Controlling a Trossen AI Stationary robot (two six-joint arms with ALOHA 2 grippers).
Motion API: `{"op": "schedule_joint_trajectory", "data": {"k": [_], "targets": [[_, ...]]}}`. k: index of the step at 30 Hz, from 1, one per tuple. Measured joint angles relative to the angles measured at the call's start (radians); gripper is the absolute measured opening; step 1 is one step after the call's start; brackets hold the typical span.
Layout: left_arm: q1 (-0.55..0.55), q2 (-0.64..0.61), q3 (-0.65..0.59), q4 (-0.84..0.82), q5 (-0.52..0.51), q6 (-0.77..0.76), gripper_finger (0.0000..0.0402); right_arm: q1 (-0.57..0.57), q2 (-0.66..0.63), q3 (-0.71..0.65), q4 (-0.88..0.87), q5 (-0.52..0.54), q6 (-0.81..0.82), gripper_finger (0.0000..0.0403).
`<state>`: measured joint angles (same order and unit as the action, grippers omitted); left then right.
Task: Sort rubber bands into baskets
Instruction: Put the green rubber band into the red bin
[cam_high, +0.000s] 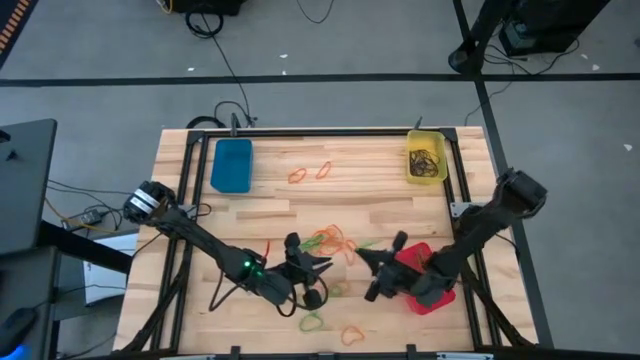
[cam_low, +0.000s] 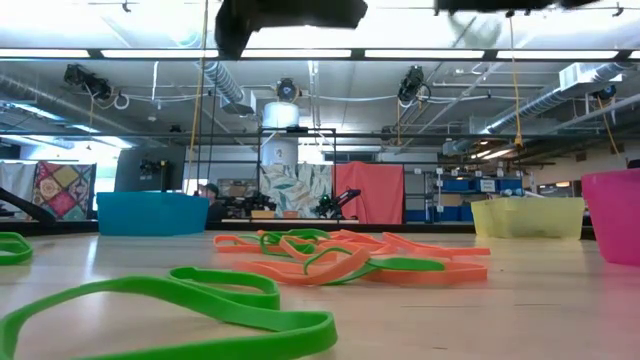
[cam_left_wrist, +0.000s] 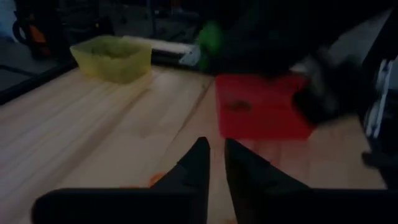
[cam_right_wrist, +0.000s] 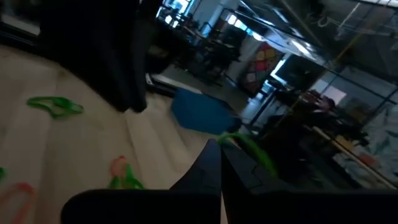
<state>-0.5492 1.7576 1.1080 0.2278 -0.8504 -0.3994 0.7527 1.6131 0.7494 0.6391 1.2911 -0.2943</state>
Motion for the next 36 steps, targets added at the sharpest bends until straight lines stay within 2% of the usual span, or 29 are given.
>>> {"op": "schedule_joint_trajectory", "data": {"k": [3, 6, 7, 10, 12, 15, 18, 22, 28, 32, 36], "targets": [[0.000, -0.008, 0.000, -0.091, 0.037, -0.070, 0.0075, 0.061, -0.106, 0.000, -0.154, 0.014, 0.074, 0.0003], [0.000, -0.012, 0.000, -0.195, 0.160, -0.158, 0.0081, 0.111, -0.247, 0.000, -0.379, -0.072, 0.267, 0.0002], [0.000, -0.012, 0.000, -0.227, 0.210, -0.185, 0.0081, 0.120, -0.298, 0.000, -0.480, -0.137, 0.368, 0.0002], [-0.001, -0.012, 0.000, -0.288, 0.341, -0.269, 0.0081, 0.117, -0.446, 0.000, -0.812, -0.420, 0.740, 0.0002], [-0.001, -0.012, 0.000, -0.322, 0.391, -0.318, 0.0081, 0.110, -0.511, 0.000, -1.019, -0.540, 0.963, 0.0002], [-0.001, -0.012, 0.000, -0.329, 0.411, -0.339, 0.0081, 0.112, -0.566, 0.000, -1.295, -0.721, 1.194, 0.0003], [-0.001, -0.012, 0.000, -0.329, 0.459, -0.341, 0.0081, 0.111, -0.573, -0.001, -1.457, -0.925, 1.335, 0.0006], [-0.001, -0.012, 0.000, -0.331, 0.535, -0.373, 0.0081, 0.110, -0.551, -0.009, -1.494, -1.072, 1.381, 0.0011], [0.000, -0.012, 0.000, -0.339, 0.541, -0.398, 0.0080, 0.110, -0.482, -0.012, -1.499, -1.142, 1.375, 0.0027], [0.000, -0.012, 0.000, -0.347, 0.585, -0.430, 0.0080, 0.110, -0.425, -0.012, -1.508, -1.235, 1.381, 0.0062], [0.001, -0.012, 0.000, -0.397, 0.594, -0.470, 0.0080, 0.103, -0.387, -0.012, -1.509, -1.258, 1.388, 0.0109]]}}
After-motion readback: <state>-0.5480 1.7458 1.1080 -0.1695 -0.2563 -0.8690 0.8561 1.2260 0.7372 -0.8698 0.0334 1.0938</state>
